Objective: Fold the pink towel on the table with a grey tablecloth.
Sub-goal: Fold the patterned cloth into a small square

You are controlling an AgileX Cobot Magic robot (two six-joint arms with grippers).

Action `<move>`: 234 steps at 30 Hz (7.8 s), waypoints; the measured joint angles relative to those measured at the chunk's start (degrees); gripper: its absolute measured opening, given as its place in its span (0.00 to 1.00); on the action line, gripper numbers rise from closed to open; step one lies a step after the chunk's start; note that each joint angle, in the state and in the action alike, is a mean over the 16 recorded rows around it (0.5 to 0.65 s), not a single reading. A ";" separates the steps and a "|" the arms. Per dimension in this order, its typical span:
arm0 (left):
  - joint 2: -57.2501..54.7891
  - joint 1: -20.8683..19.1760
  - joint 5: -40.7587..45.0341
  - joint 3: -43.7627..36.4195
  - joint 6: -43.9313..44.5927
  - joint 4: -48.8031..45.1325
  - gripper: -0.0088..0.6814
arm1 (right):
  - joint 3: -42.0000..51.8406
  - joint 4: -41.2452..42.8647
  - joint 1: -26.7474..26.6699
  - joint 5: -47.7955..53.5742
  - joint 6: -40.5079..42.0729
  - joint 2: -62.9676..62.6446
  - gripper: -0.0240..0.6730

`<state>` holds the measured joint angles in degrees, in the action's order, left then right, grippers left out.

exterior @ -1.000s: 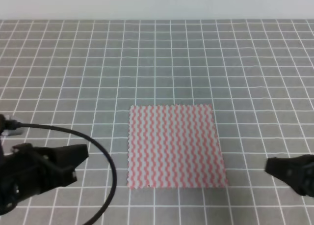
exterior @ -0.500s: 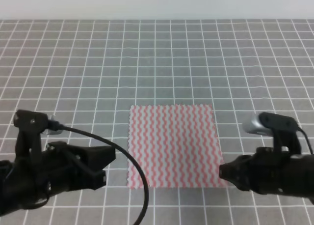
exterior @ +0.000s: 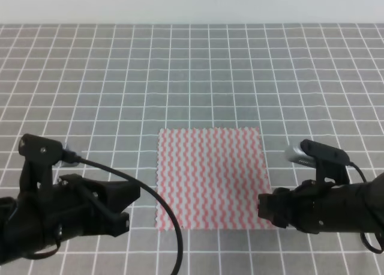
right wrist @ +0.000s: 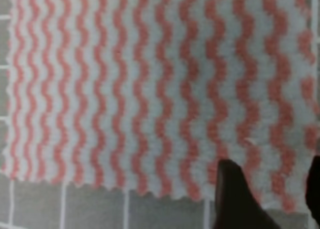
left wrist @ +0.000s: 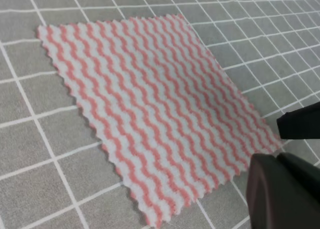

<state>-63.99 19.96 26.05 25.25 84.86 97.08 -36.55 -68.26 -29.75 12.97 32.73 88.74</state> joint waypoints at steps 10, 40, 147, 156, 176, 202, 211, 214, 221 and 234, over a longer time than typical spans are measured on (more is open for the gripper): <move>0.00 0.00 0.07 0.00 0.00 -0.35 0.01 | -0.10 -0.60 0.08 -1.34 -1.09 2.95 0.46; 0.40 0.07 1.43 -0.01 0.00 -0.85 0.01 | -0.28 0.89 0.24 1.77 -0.97 4.38 0.07; -26.75 13.04 -16.20 10.52 53.62 4.09 0.22 | -13.18 4.53 2.89 0.73 -0.54 7.83 0.01; -26.71 13.05 -16.42 11.44 52.04 3.98 0.03 | -13.20 4.61 2.87 0.55 -0.65 7.96 0.01; -31.24 13.01 -21.27 19.93 36.91 3.78 0.01 | -14.80 4.67 4.62 -0.20 -0.73 8.02 0.01; -39.64 13.01 -24.72 30.18 34.80 4.14 0.01 | -19.68 4.83 7.89 1.81 -0.68 13.34 0.01; -40.72 12.98 -25.49 31.56 34.73 4.06 0.01 | -20.92 4.82 8.44 1.86 -0.69 13.93 0.01; -40.86 12.82 -25.60 31.81 34.71 4.07 0.01 | -21.57 4.84 8.54 2.03 -0.70 14.35 0.01; -40.89 11.97 -25.04 32.15 34.64 4.17 0.01 | -23.48 4.89 8.56 2.47 -0.69 16.01 0.01; -42.29 10.85 -23.34 34.04 34.54 4.08 0.01 | -25.57 5.17 9.24 3.29 -0.69 17.55 0.01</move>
<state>-106.28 30.82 2.71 59.29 119.40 101.16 -62.12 -63.09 -20.51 16.26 32.04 106.29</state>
